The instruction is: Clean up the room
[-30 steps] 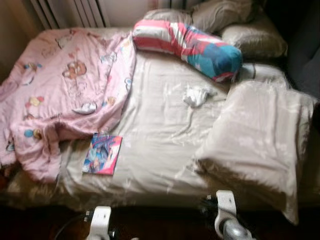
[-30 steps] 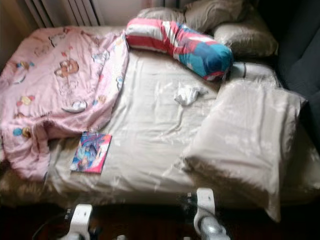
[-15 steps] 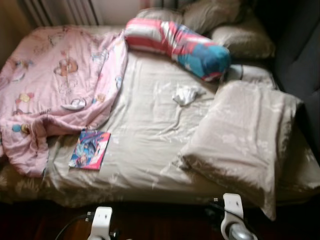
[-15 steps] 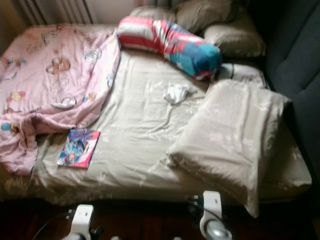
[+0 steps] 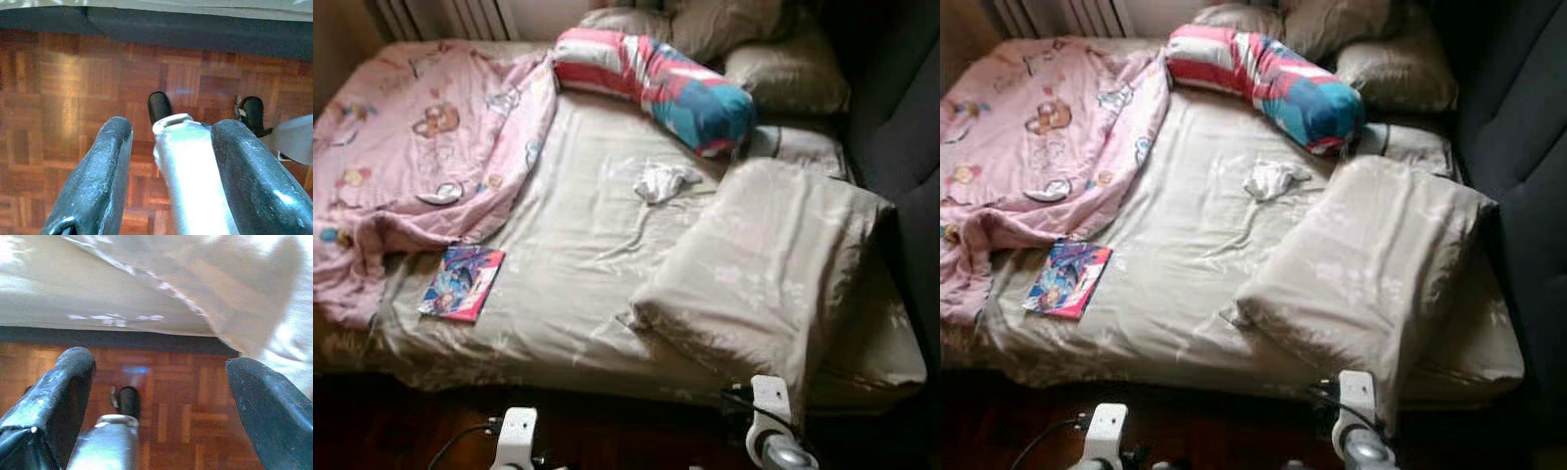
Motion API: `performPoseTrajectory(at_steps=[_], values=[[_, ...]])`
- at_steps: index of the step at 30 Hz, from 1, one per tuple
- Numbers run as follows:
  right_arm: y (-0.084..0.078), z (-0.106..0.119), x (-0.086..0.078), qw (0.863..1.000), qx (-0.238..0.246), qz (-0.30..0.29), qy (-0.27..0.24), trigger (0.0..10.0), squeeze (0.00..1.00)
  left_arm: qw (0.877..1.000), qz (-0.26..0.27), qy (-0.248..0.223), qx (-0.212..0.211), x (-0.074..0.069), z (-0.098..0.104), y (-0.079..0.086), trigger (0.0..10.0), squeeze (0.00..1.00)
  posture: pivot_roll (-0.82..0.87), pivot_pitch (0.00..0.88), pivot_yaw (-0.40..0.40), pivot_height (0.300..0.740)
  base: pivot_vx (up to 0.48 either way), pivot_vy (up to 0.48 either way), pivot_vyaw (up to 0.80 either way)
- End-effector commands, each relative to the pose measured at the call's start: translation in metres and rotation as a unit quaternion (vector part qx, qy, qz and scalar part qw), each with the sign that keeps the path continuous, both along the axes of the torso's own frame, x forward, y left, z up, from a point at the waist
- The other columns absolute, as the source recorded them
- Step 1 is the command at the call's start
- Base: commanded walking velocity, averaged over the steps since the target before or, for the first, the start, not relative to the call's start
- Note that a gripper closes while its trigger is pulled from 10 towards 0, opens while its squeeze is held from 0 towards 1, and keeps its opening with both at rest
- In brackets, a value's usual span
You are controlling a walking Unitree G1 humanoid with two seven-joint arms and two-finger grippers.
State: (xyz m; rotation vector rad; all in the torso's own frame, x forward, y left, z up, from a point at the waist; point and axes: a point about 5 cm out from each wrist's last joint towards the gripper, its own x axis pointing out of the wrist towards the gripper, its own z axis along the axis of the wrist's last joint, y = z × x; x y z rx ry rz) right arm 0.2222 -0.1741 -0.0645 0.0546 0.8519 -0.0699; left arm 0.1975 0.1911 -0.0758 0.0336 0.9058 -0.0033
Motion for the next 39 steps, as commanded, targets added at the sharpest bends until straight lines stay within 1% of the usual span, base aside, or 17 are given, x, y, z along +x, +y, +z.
performPoseTrajectory(at_steps=[1,5,7,9,14,18,19,20,21,22,23,25,28,30,33,36,39], values=[[0.003,-0.004,-0.007,1.000,0.006,-0.007,0.008,10.0,0.00,1.000,0.001,0.019,0.009,-0.010,-0.005,0.006,10.0,0.00,-0.10,0.185,0.035,0.740,0.000,0.000,0.00],[0.002,-0.003,-0.006,1.000,0.004,-0.023,-0.006,10.0,0.00,1.000,0.001,0.019,0.009,-0.010,-0.005,0.006,10.0,0.00,-0.10,0.184,0.034,0.740,0.000,0.000,0.00],[0.000,0.001,-0.004,0.997,-0.005,-0.066,-0.046,10.0,0.00,1.000,0.001,0.019,0.010,-0.010,-0.005,0.006,10.0,0.00,-0.10,0.184,0.034,0.740,0.000,0.000,0.00],[-0.001,0.001,-0.004,0.996,-0.008,-0.074,-0.054,10.0,0.00,1.000,0.001,0.019,0.010,-0.010,-0.005,0.006,10.0,0.00,-0.10,0.184,0.034,0.740,0.000,0.000,0.00],[-0.006,0.010,-0.003,0.982,-0.022,-0.136,-0.128,10.0,0.00,1.000,-0.001,0.020,0.011,-0.012,-0.005,0.007,10.0,0.00,-0.11,0.172,0.032,0.740,0.000,0.000,0.00],[-0.007,0.012,-0.004,0.977,-0.029,-0.158,-0.143,10.0,0.00,1.000,-0.001,0.021,0.011,-0.013,-0.006,0.006,10.0,0.00,-0.10,0.163,0.030,0.740,0.000,0.000,0.00],[-0.016,0.017,0.003,0.973,-0.030,-0.165,-0.156,10.0,0.00,1.000,-0.001,0.021,0.011,-0.013,-0.006,0.006,10.0,0.00,-0.10,0.160,0.029,0.740,0.000,0.000,0.00],[-0.049,0.040,0.027,0.965,-0.050,-0.170,-0.193,10.0,0.00,1.000,0.000,0.021,0.011,-0.013,-0.006,0.007,10.0,0.00,-0.11,0.158,0.029,0.740,0.000,0.000,0.00],[-0.049,0.040,0.027,0.965,-0.050,-0.170,-0.193,10.0,0.00,1.000,0.000,0.021,0.011,-0.013,-0.006,0.007,10.0,0.00,-0.11,0.158,0.029,0.740,0.000,0.000,0.00],[-0.056,0.053,0.041,0.963,-0.032,-0.152,-0.221,10.0,0.00,1.000,0.001,0.020,0.011,-0.014,-0.006,0.007,10.0,0.00,-0.11,0.156,0.028,0.740,0.000,0.000,0.00],[-0.048,0.050,0.042,0.968,-0.002,-0.128,-0.217,10.0,0.00,1.000,0.001,0.021,0.011,-0.014,-0.006,0.007,10.0,0.00,-0.11,0.155,0.028,0.740,0.000,0.000,0.00],[-0.039,0.041,0.036,0.977,0.014,-0.102,-0.186,10.0,0.00,1.000,0.001,0.022,0.011,-0.015,-0.007,0.007,10.0,0.00,-0.11,0.156,0.029,0.740,0.000,0.000,0.00],[-0.027,0.024,0.023,0.991,0.019,-0.063,-0.120,10.0,0.00,1.000,0.000,0.023,0.010,-0.015,-0.007,0.006,10.0,0.00,-0.11,0.160,0.030,0.740,0.000,0.000,0.00],[-0.013,0.015,0.013,0.995,0.013,0.007,-0.094,10.0,0.00,1.000,-0.001,0.022,0.010,-0.014,-0.007,0.005,10.0,0.00,-0.11,0.164,0.029,0.740,0.000,0.000,0.00],[-0.008,0.009,0.005,0.996,0.006,0.035,-0.076,10.0,0.00,1.000,-0.001,0.021,0.010,-0.014,-0.007,0.005,10.0,0.00,-0.11,0.170,0.027,0.740,0.000,0.000,0.00],[-0.010,-0.002,-0.012,0.999,0.016,0.012,-0.042,10.0,0.00,1.000,0.001,0.020,0.010,-0.013,-0.006,0.005,10.0,0.00,-0.11,0.175,0.028,0.740,0.000,0.000,0.00],[-0.014,-0.014,-0.032,1.000,0.003,0.027,0.006,10.0,0.00,1.000,0.000,0.021,0.011,-0.013,-0.006,0.005,10.0,0.00,-0.11,0.178,0.030,0.740,0.000,0.000,0.00]])
